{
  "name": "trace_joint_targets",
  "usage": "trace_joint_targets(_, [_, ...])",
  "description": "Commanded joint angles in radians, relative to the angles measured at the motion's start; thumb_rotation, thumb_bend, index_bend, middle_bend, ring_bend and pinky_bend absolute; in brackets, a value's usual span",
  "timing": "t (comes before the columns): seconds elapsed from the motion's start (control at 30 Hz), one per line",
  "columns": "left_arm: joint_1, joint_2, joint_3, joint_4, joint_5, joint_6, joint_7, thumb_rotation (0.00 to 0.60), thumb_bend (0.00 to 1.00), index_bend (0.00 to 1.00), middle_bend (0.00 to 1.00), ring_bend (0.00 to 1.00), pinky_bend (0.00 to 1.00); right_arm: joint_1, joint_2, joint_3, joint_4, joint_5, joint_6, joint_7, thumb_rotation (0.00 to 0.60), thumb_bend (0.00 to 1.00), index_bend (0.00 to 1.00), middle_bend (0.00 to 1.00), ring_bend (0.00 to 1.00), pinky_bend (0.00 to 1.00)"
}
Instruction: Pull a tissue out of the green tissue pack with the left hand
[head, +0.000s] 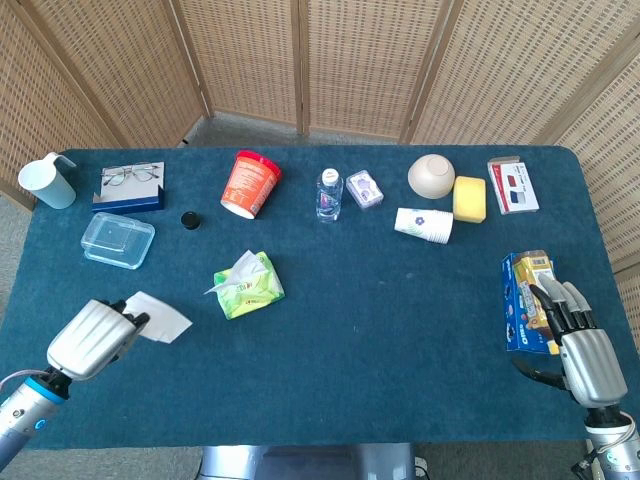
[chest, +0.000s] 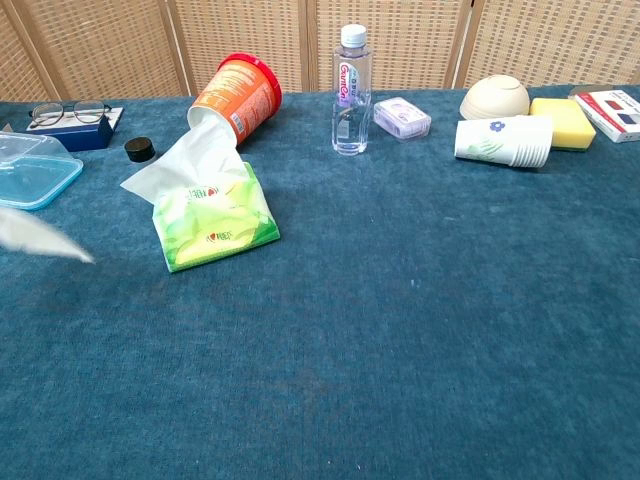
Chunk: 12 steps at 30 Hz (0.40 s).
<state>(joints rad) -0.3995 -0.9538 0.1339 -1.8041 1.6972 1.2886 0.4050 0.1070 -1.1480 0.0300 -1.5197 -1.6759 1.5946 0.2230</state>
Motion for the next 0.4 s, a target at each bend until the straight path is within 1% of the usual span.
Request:
trace_joint_targets(0.03, [0.083, -0.086, 0.043, 0.122, -0.082, -0.019, -0.066, 0.589, 0.36, 0.18, 0.17, 0.11, 0.27, 0.001, -0.001, -0.001, 0.0, 0.001, -0.003, -0.003, 0.6, 0.0, 0.0, 0.0, 0.0, 0.0])
trace_joint_targets(0.07, [0.096, -0.088, 0.052, 0.123, -0.115, -0.037, -0.061, 0.567, 0.31, 0.08, 0.06, 0.03, 0.16, 0.001, -0.001, -0.001, 0.001, 0.001, -0.003, -0.005, 0.6, 0.0, 0.0, 0.0, 0.0, 0.0])
trace_joint_targets(0.1, [0.112, -0.089, 0.058, 0.114, -0.152, -0.05, -0.043, 0.527, 0.24, 0.01, 0.0, 0.0, 0.05, 0.001, -0.002, -0.002, 0.001, 0.0, -0.004, -0.008, 0.6, 0.0, 0.0, 0.0, 0.0, 0.0])
trace_joint_targets(0.13, [0.122, -0.092, 0.056, 0.109, -0.166, -0.045, -0.029, 0.478, 0.19, 0.0, 0.0, 0.0, 0.01, 0.002, -0.003, -0.002, 0.001, -0.001, -0.005, -0.01, 0.6, 0.0, 0.0, 0.0, 0.0, 0.0])
trace_joint_targets(0.23, [0.166, -0.116, 0.035, 0.106, -0.156, 0.044, -0.039, 0.4, 0.15, 0.0, 0.0, 0.0, 0.0, 0.003, -0.007, -0.006, 0.002, -0.004, -0.011, -0.019, 0.6, 0.0, 0.0, 0.0, 0.0, 0.0])
trace_joint_targets(0.3, [0.19, -0.126, 0.019, 0.11, -0.128, 0.116, -0.07, 0.387, 0.15, 0.0, 0.0, 0.0, 0.0, 0.004, -0.009, -0.007, 0.002, -0.007, -0.012, -0.026, 0.6, 0.0, 0.0, 0.0, 0.0, 0.0])
trace_joint_targets(0.4, [0.224, -0.132, -0.008, 0.106, -0.088, 0.223, -0.162, 0.384, 0.15, 0.0, 0.0, 0.0, 0.0, 0.004, -0.008, -0.008, 0.001, -0.011, -0.01, -0.031, 0.6, 0.0, 0.0, 0.0, 0.0, 0.0])
